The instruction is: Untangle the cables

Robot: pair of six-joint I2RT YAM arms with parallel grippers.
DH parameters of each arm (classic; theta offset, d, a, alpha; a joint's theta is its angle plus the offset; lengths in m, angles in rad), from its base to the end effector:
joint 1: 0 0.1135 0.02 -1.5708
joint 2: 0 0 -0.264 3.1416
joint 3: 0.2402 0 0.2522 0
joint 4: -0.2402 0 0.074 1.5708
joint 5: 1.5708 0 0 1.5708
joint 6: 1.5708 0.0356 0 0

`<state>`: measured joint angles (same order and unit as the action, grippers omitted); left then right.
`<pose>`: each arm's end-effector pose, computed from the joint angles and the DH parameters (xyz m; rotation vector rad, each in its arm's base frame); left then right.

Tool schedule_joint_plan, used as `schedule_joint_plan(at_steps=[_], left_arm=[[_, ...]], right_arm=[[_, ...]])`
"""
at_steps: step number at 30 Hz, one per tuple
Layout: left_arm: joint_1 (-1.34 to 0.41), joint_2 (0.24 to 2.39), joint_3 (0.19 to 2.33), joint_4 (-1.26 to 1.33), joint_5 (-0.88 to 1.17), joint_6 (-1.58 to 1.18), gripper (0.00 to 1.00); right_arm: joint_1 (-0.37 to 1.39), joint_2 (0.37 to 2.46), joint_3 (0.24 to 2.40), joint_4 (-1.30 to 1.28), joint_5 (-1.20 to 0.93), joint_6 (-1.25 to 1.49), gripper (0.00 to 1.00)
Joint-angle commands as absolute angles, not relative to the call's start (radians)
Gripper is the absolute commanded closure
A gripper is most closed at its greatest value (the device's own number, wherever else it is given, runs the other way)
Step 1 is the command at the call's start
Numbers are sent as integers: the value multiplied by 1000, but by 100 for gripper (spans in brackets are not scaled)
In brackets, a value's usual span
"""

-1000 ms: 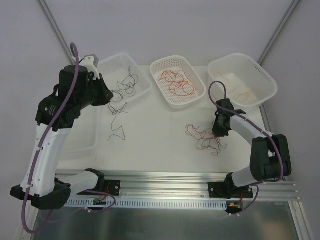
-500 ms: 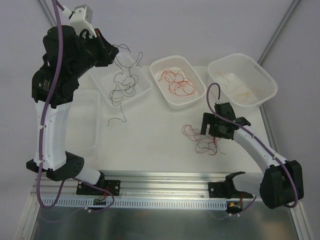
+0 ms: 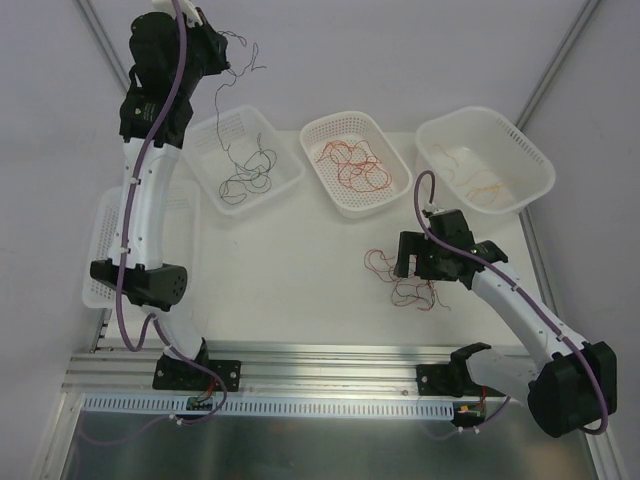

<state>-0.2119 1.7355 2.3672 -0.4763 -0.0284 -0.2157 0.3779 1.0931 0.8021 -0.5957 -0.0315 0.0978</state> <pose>0.3266 -0.0692 0.5840 -0.0263 1.4235 -0.3333 0.2038 0.0821 0.2502 -0.3589 2.4467 0.2453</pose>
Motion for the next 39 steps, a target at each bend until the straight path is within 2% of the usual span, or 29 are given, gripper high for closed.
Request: schedule_joint_plan(at_steps=[1, 5, 11, 12, 13, 17, 20, 23, 30, 34, 39], left_arm=[[-180, 1813, 2382, -331, -23, -186, 100], [-160, 1884, 2278, -288, -35, -184, 100], [-143, 1928, 2068, -271, -89, -175, 87], [-143, 1916, 2047, -272, -90, -172, 82], [-143, 1907, 2024, -272, -89, -172, 61], [-143, 1795, 1898, -273, -58, -184, 16], [-144, 1677, 1785, -275, -34, -222, 1], [-144, 1551, 1645, -278, -2, -265, 1], [-150, 1281, 1307, -285, 221, -403, 1], [-158, 1133, 1149, -317, 285, -420, 1], [-167, 1013, 1040, -357, 321, -431, 1]], right_arm=[[382, 1088, 793, -612, -52, 77, 4], [380, 1112, 788, -606, -45, 68, 4], [382, 1146, 810, -609, -20, 57, 4], [382, 1147, 814, -611, -15, 52, 4], [382, 1149, 821, -617, -11, 49, 5], [383, 1154, 834, -624, 44, 61, 4], [380, 1163, 838, -635, 98, 92, 4], [382, 1206, 836, -634, 117, 127, 5], [419, 1348, 833, -566, 72, 156, 7], [532, 1431, 864, -485, -27, 202, 7], [718, 1523, 988, -477, -41, 218, 8]])
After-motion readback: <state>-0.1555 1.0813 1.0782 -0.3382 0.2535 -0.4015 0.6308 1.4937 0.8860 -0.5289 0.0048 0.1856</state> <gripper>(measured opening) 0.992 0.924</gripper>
